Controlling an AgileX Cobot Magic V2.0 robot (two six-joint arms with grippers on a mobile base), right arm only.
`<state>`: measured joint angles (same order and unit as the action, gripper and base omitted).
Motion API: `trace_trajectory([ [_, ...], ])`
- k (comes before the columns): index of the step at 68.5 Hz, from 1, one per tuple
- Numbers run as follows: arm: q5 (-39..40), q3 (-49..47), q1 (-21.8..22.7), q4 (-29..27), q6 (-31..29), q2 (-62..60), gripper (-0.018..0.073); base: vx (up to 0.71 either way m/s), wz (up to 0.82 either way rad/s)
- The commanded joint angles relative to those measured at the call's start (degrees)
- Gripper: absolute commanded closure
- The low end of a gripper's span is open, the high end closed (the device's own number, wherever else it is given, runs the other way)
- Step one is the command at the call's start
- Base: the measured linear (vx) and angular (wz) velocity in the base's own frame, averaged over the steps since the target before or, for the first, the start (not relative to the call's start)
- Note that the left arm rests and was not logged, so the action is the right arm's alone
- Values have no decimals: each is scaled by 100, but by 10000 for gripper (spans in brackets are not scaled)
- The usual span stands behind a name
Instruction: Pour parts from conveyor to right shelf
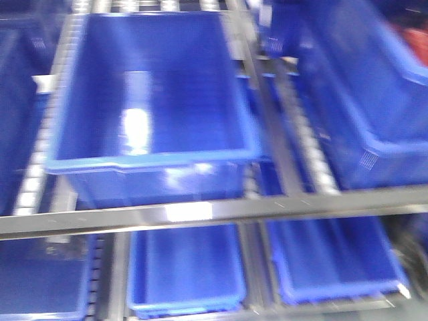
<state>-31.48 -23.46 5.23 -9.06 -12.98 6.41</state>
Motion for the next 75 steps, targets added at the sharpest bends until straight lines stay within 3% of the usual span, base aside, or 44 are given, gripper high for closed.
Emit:
trace_trajectory([
  [1,486,-163,32,-27,-36,83,568,22,61],
  [25,486,-163,32,-27,-36,83,568,21,32],
  [75,480,-163,32,-27,-36,83,568,17,-2],
])
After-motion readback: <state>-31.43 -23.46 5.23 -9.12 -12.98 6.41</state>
